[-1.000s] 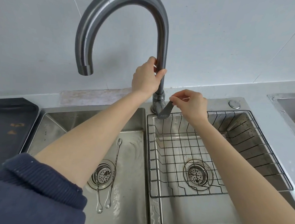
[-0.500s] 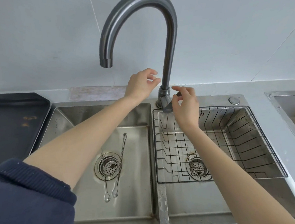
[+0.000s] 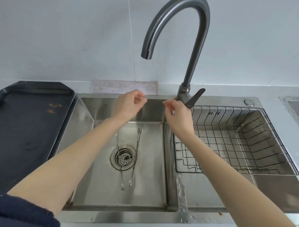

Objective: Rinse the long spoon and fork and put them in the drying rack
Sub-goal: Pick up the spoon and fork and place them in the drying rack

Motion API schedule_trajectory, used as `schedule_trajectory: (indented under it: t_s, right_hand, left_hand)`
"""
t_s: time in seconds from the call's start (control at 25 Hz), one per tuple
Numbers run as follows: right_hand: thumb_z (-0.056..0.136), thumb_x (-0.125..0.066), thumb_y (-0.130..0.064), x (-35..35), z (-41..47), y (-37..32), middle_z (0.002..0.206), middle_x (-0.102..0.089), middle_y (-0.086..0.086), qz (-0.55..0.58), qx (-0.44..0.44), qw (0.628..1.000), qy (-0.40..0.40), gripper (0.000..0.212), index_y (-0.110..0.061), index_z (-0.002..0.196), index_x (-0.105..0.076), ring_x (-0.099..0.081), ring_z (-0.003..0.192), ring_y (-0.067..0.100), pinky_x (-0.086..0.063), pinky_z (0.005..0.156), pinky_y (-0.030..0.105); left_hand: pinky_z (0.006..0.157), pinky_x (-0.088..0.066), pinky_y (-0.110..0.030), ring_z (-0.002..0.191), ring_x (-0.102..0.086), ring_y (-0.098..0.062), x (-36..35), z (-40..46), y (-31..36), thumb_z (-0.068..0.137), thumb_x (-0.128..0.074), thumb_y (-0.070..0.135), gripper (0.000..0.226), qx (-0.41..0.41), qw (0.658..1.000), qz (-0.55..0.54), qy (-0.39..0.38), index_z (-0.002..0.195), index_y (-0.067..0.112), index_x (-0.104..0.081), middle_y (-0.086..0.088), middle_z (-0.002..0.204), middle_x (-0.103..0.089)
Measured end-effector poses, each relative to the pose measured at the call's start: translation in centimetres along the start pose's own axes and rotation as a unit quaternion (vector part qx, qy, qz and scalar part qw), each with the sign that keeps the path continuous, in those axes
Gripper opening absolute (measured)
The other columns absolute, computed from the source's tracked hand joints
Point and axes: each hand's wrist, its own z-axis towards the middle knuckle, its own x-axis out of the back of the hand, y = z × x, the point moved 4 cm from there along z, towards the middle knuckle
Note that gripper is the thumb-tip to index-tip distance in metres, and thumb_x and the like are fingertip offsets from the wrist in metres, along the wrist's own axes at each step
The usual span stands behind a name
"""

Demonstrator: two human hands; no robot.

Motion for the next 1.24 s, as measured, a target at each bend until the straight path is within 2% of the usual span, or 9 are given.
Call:
schedule_trajectory:
  t_s: [0.24,0.48,0.84,1.12,1.24]
  right_hand:
    - [0.089,-0.046,-0.014,-3.7,-2.0,-0.2,0.118,-0.065,0.007,-0.039,-0.026,0.997,-0.058,0.031,-0.014,0.117,-0.060,-0.059,0.108,0.024,-0.048,0.095,0.040]
    - [0.090,-0.045,-0.019,-7.4,-3.3,0.2,0.124,-0.063,0.004,-0.096,-0.077,0.986,-0.111,0.034,-0.015,0.121,-0.057,-0.055,0.116,0.027,-0.044,0.099,0.038]
    - [0.090,-0.045,-0.020,-12.0,-3.6,1.6,0.121,-0.064,0.003,-0.119,-0.128,0.970,-0.169,0.033,-0.015,0.120,-0.057,-0.054,0.116,0.026,-0.044,0.096,0.036]
    - [0.088,-0.045,-0.018,-15.3,-3.6,4.1,0.114,-0.066,0.008,-0.129,-0.173,0.953,-0.211,0.029,-0.014,0.113,-0.061,-0.058,0.108,0.030,-0.049,0.091,0.039]
    - [0.088,-0.045,-0.018,-16.6,-3.6,5.5,0.113,-0.067,0.009,-0.132,-0.202,0.944,-0.225,0.030,-0.015,0.112,-0.062,-0.059,0.108,0.032,-0.049,0.092,0.039]
  left_hand:
    - [0.093,-0.048,-0.034,0.107,-0.061,-0.019,1.4,-1.8,-4.8,0.085,-0.059,0.026,0.030,0.021,0.993,0.107,-0.054,0.112,0.014,-0.060,-0.002,0.116,-0.067]
    - [0.094,-0.045,-0.036,0.111,-0.058,-0.024,1.8,-3.0,-9.7,0.086,-0.058,0.026,0.033,0.027,0.983,0.146,-0.110,0.115,0.012,-0.059,-0.006,0.120,-0.065]
    - [0.094,-0.044,-0.035,0.115,-0.055,-0.025,1.0,-3.2,-15.3,0.087,-0.053,0.024,0.032,0.092,0.969,0.149,-0.175,0.118,0.012,-0.057,-0.005,0.125,-0.061]
    - [0.092,-0.043,-0.031,0.115,-0.055,-0.026,-1.3,-3.5,-18.6,0.090,-0.050,0.024,0.032,0.135,0.954,0.153,-0.221,0.118,0.011,-0.057,-0.007,0.125,-0.061]
    - [0.093,-0.044,-0.034,0.113,-0.057,-0.028,-2.6,-3.7,-20.2,0.090,-0.050,0.024,0.031,0.156,0.948,0.143,-0.239,0.117,0.012,-0.058,-0.007,0.123,-0.062]
